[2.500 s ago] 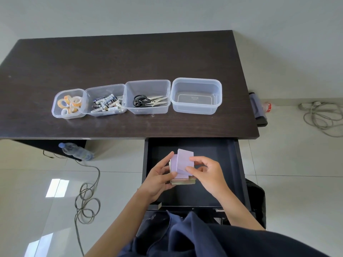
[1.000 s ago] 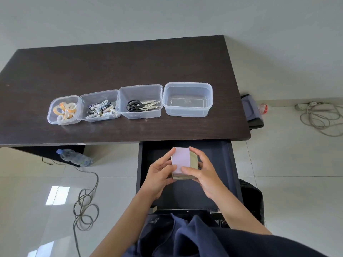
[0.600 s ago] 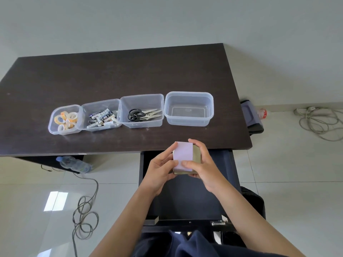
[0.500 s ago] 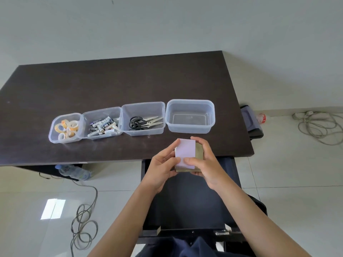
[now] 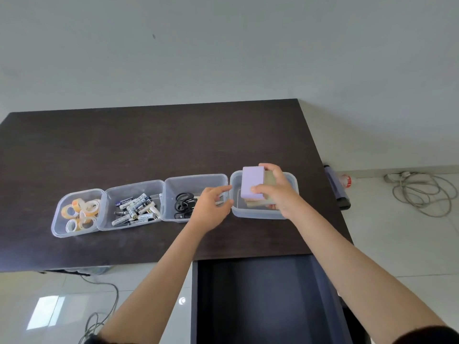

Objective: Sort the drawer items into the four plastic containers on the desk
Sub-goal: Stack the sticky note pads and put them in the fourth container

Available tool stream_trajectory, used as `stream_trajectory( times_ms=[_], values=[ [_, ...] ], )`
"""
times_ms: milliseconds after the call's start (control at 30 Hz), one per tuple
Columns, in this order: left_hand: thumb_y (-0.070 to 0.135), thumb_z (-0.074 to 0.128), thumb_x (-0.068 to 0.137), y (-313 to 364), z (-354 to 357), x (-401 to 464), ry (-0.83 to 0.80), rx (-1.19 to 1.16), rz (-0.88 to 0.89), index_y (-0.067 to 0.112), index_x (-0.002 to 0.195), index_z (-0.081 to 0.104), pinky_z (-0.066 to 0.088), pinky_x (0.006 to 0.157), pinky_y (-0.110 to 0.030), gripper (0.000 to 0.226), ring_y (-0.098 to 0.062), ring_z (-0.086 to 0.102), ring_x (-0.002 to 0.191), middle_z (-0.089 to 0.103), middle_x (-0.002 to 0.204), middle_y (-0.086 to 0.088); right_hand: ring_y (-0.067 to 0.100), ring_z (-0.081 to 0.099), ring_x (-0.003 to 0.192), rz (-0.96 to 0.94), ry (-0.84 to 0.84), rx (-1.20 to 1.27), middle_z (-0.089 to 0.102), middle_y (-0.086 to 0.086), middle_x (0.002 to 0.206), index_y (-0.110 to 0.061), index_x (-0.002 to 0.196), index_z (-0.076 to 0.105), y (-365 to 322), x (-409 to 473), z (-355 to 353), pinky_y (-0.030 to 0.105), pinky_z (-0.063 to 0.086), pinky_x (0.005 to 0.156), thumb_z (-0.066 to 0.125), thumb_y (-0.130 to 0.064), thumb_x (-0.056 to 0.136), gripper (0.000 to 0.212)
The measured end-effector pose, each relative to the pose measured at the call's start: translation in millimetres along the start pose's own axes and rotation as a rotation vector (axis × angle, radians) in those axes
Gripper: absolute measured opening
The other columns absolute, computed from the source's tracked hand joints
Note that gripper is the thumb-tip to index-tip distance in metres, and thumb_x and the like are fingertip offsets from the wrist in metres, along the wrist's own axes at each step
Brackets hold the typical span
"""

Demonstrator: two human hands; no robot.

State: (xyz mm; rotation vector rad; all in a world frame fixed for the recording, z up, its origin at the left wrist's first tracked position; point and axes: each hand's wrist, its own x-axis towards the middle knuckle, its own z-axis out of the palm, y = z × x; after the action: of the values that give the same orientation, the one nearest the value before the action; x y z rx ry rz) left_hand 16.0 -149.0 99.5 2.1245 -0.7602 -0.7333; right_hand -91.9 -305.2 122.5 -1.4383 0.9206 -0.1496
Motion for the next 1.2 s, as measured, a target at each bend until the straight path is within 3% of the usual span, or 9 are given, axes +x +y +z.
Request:
stream_trajectory(
  times_ms=[133,267,367,467,667,833,1000,1200],
  values=[
    [0.023,0.060,0.089,-11.1,2.7,5.4,-0.012,0.006,-0.002,0.029,0.125,0.057,0.047,0.085,-0.023,0.037,-0.015,0.066,0.092,0.055,0.125,-0.002,0.015,0.055,0.096,0.063,-0.035,-0.117,0.046,-0.003,0.126,-0.041,0.119,0.045,13.2,21.7,11.9,0.042,0.053,0.088,0.075,-0.011,0.072,0.063],
    [0.021,0.063,0.088,-11.9,1.1,8.0,-0.022,-0.019,0.001,0.027,0.120,0.058,0.048,0.074,-0.018,0.033,-0.014,0.066,0.086,0.061,0.118,0.002,0.024,0.052,0.107,0.141,-0.118,-0.170,0.052,0.002,0.123,-0.040,0.119,0.042,13.1,34.0,18.8,0.034,0.049,0.075,0.074,-0.013,0.073,0.061],
    [0.023,0.064,0.086,-13.8,-0.4,9.9,-0.034,-0.009,-0.013,0.030,0.116,0.058,0.053,0.083,-0.031,0.032,-0.016,0.065,0.083,0.061,0.115,0.004,0.024,0.055,0.108,0.190,-0.178,-0.140,0.055,0.004,0.123,-0.039,0.121,0.040,17.6,42.4,20.1,0.039,0.046,0.087,0.075,-0.012,0.073,0.065],
    [0.023,0.065,0.085,-13.7,-1.7,10.2,-0.040,-0.010,-0.021,0.032,0.114,0.058,0.054,0.083,-0.034,0.032,-0.015,0.067,0.080,0.061,0.113,0.006,0.026,0.051,0.115,0.211,-0.249,-0.176,0.051,0.005,0.128,-0.038,0.126,0.033,18.9,46.4,18.4,0.044,0.045,0.100,0.075,-0.011,0.075,0.072],
    [0.027,0.066,0.083,-14.4,-2.6,11.4,-0.045,-0.021,-0.019,0.038,0.109,0.057,0.053,0.088,-0.037,0.030,-0.016,0.066,0.094,0.062,0.113,0.008,0.023,0.054,0.112,0.150,-0.201,-0.501,0.050,0.007,0.128,-0.035,0.137,0.018,19.4,44.2,22.9,0.042,0.048,0.098,0.072,-0.028,0.077,0.080],
    [0.025,0.066,0.084,-15.9,-3.4,12.2,-0.044,-0.014,-0.010,0.034,0.112,0.057,0.046,0.089,-0.031,0.031,-0.013,0.058,0.105,0.062,0.114,0.006,0.026,0.051,0.116,0.102,-0.135,-0.754,0.045,0.006,0.137,-0.024,0.145,0.015,16.9,38.3,20.2,0.031,0.042,0.082,0.066,-0.040,0.083,0.082],
    [0.025,0.066,0.084,-15.4,-3.3,13.0,-0.043,-0.016,-0.019,0.033,0.112,0.058,0.043,0.089,-0.028,0.031,-0.010,0.054,0.108,0.062,0.114,0.008,0.025,0.050,0.120,0.131,-0.036,-0.773,0.048,0.004,0.137,-0.014,0.143,0.024,16.5,36.8,20.6,0.033,0.042,0.086,0.071,-0.045,0.077,0.088],
    [0.026,0.066,0.083,-16.4,-2.6,13.5,-0.035,-0.009,-0.017,0.034,0.112,0.057,0.046,0.091,-0.032,0.031,-0.012,0.055,0.110,0.063,0.114,0.007,0.023,0.051,0.116,0.135,0.009,-0.718,0.049,0.003,0.134,-0.016,0.136,0.034,23.7,36.9,20.9,0.035,0.048,0.088,0.075,-0.049,0.071,0.083]
  ],
)
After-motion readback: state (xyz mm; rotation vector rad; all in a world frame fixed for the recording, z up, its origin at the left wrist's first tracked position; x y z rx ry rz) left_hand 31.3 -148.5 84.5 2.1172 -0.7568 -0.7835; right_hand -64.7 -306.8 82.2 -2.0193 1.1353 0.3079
